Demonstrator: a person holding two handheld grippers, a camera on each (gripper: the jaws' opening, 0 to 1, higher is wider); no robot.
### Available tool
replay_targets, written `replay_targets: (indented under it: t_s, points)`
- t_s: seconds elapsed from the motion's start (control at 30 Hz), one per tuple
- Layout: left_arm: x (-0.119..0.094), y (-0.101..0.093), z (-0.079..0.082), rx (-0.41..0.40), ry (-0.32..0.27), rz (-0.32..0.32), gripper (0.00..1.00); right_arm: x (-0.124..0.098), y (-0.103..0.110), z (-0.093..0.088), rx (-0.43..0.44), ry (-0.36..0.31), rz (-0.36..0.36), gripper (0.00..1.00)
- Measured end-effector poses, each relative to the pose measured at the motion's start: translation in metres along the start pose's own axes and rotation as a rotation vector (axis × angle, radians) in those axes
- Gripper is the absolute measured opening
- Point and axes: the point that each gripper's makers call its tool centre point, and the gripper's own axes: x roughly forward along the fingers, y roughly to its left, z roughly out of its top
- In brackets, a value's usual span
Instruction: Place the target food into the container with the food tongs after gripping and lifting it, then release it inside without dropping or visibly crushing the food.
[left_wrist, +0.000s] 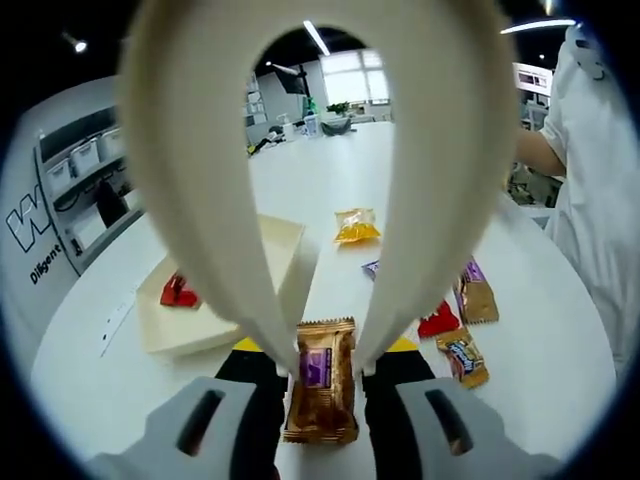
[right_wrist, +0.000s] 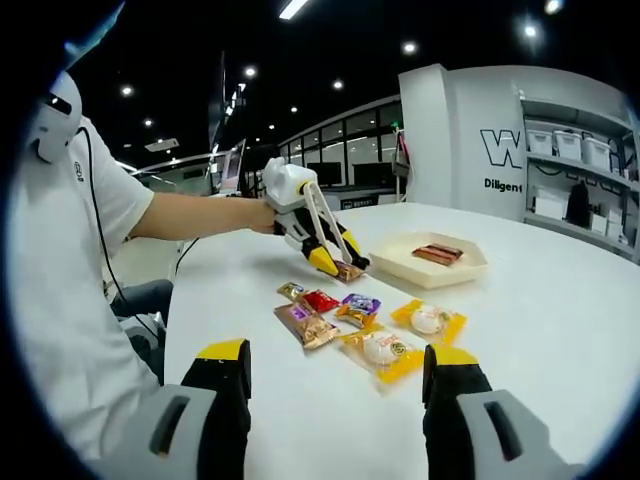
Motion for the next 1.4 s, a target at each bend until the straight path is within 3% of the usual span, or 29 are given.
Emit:
replay_targets:
  t_s: [0.7,1.4]
  points:
    - [0.003,0.003,-0.008,-0.059,0.017,-0.027,0.27,-0.002,0.000,0.000,0.000,-0.009,0.004,0.69]
    - [-0.004,-0.007,0.006,-0.043,0.006,-0.051,0.22,-0.005,0.000,-0.003,0.010,-0.019,0.006,0.69]
